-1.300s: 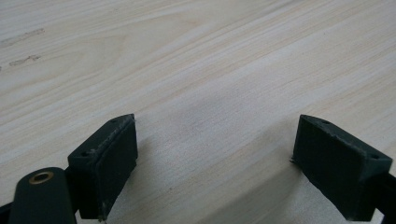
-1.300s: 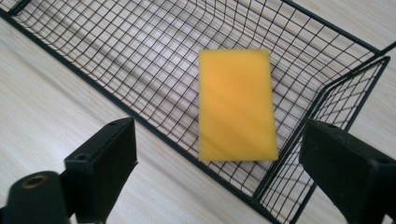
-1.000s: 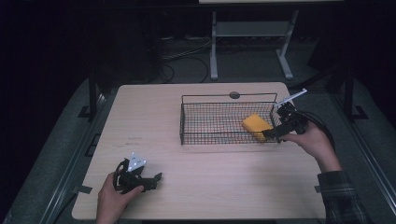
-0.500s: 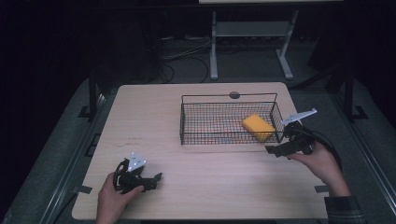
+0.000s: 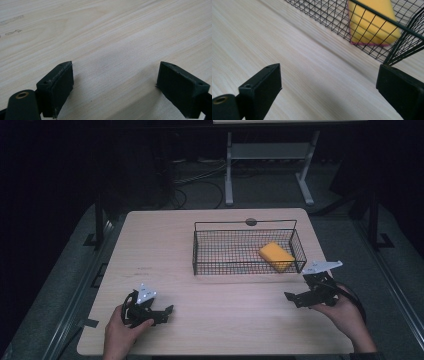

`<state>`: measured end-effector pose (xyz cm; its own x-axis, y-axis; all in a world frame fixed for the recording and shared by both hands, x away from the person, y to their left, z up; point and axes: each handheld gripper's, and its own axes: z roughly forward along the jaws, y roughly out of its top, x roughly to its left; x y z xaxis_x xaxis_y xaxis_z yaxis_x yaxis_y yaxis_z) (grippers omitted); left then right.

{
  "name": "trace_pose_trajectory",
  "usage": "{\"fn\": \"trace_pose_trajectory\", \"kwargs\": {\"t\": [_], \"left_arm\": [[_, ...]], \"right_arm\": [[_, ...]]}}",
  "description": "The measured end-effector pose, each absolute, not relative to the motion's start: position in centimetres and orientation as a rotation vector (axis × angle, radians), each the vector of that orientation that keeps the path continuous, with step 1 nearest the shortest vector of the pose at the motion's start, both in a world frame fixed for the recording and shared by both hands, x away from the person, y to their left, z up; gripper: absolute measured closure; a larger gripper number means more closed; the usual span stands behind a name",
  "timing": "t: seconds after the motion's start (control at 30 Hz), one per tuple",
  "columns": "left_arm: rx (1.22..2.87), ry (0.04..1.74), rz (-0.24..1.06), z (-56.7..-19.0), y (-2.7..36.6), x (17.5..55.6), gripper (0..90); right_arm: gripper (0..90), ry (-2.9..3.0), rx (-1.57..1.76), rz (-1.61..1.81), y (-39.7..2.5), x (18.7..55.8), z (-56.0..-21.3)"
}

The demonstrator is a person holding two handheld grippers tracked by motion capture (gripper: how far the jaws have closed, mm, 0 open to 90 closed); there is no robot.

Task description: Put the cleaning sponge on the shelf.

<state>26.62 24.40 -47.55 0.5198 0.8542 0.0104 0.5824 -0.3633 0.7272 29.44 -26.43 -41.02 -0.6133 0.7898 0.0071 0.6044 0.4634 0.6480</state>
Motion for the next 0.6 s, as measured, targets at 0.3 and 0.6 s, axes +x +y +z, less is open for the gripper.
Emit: {"fn": "trace_pose_trajectory", "kwargs": {"t": [0.3, 0.6], "left_arm": [[2.082, 1.165, 0.516, -47.6, 24.4, 26.6, 13.0], [2.086, 1.164, 0.516, -47.5, 24.4, 26.6, 13.0]], "right_arm": [[5.7, 2.394, 1.203, 0.916, -26.9, 28.3, -43.2], [5.7, 2.389, 1.228, 0.894, -27.2, 27.2, -45.9]]}}
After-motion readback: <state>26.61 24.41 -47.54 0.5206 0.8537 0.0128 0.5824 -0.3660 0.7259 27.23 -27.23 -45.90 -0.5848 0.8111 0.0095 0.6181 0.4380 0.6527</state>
